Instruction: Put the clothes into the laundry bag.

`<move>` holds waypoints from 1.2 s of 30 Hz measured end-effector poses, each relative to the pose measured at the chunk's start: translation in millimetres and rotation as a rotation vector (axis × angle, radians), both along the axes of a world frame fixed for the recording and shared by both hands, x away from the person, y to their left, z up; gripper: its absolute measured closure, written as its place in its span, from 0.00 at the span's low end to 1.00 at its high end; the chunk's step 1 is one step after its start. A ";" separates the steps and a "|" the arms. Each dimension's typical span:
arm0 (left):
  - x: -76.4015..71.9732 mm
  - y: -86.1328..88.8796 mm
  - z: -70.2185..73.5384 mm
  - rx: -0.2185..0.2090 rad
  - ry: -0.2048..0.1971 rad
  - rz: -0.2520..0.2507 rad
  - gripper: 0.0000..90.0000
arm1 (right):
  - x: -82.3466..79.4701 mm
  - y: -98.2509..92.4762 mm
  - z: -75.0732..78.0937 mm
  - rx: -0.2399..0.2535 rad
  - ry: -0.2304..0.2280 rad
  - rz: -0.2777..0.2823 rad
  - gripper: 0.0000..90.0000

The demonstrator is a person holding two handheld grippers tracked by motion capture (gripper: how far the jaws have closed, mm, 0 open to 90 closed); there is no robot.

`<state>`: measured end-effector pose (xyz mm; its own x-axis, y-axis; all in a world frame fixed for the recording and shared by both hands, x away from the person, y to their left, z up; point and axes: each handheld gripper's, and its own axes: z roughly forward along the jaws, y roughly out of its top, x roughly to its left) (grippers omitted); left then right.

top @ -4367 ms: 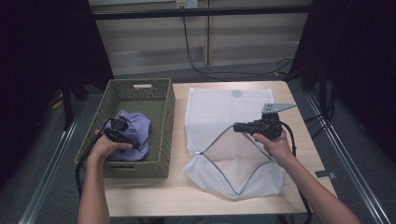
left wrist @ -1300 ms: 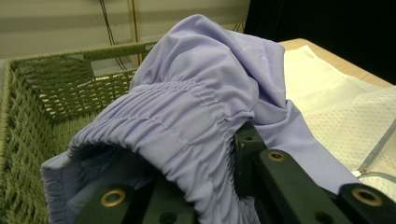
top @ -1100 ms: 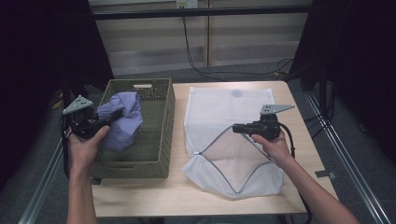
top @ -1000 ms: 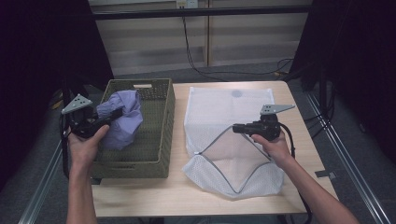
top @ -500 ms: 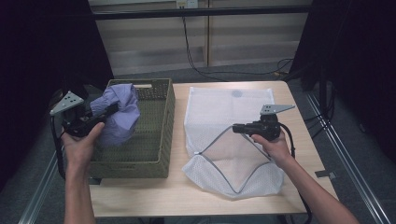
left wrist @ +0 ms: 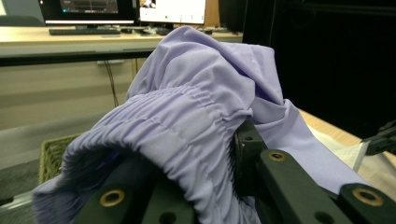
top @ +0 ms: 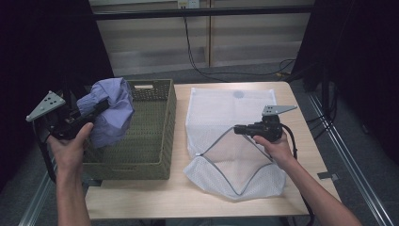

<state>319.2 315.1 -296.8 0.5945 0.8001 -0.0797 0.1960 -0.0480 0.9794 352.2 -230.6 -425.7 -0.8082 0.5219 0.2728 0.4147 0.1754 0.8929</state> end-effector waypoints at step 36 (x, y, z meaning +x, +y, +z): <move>-25.7 -58.0 38.6 -0.016 -0.161 -0.156 0.91 | 0.4 0.3 -0.2 -0.004 0.002 0.002 0.99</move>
